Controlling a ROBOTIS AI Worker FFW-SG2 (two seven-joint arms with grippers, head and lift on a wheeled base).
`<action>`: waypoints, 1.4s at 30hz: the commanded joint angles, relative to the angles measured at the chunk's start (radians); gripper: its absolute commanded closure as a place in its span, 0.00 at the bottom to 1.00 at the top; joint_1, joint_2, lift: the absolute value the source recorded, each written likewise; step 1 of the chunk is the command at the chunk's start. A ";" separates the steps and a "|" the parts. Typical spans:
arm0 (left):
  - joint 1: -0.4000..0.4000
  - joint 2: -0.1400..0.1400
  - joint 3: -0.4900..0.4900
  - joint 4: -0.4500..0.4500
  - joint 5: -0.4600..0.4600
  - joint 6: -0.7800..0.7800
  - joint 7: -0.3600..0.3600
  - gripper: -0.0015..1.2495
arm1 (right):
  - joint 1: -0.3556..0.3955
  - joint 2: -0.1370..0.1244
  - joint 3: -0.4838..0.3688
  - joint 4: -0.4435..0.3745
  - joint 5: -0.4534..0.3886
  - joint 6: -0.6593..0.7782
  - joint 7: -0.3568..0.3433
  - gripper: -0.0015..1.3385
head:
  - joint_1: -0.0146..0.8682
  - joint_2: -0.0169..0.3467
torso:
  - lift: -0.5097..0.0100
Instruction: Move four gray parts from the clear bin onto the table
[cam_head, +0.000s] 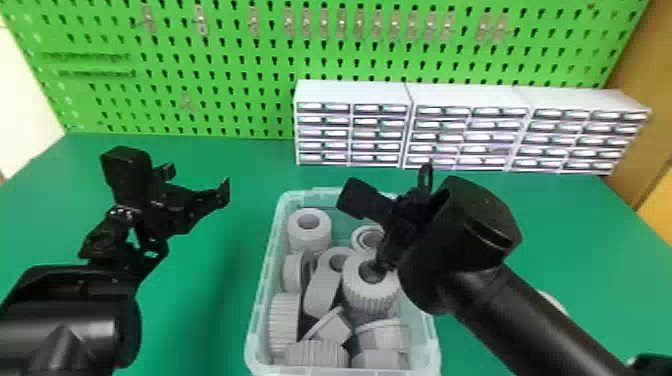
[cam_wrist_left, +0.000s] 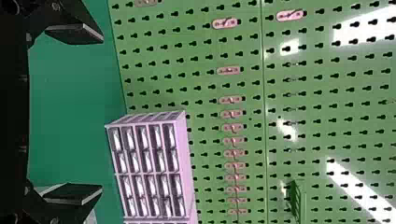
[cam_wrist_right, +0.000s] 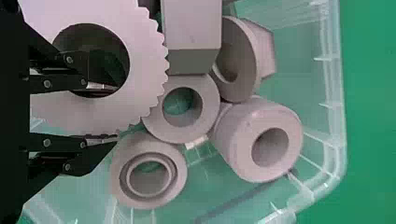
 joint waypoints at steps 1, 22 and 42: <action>-0.001 0.000 -0.001 0.000 0.001 0.000 0.000 0.12 | 0.006 0.002 -0.012 -0.036 0.034 0.007 0.001 0.71 | 0.78 0.14 | 0.89; -0.001 0.000 0.002 0.000 -0.001 0.000 -0.005 0.12 | 0.020 0.090 -0.233 -0.078 0.138 -0.029 -0.003 0.71 | 0.78 0.14 | 0.89; 0.002 0.000 0.009 -0.002 -0.002 0.009 -0.015 0.12 | 0.086 0.079 -0.474 -0.216 0.223 -0.010 -0.003 0.71 | 0.78 0.14 | 0.89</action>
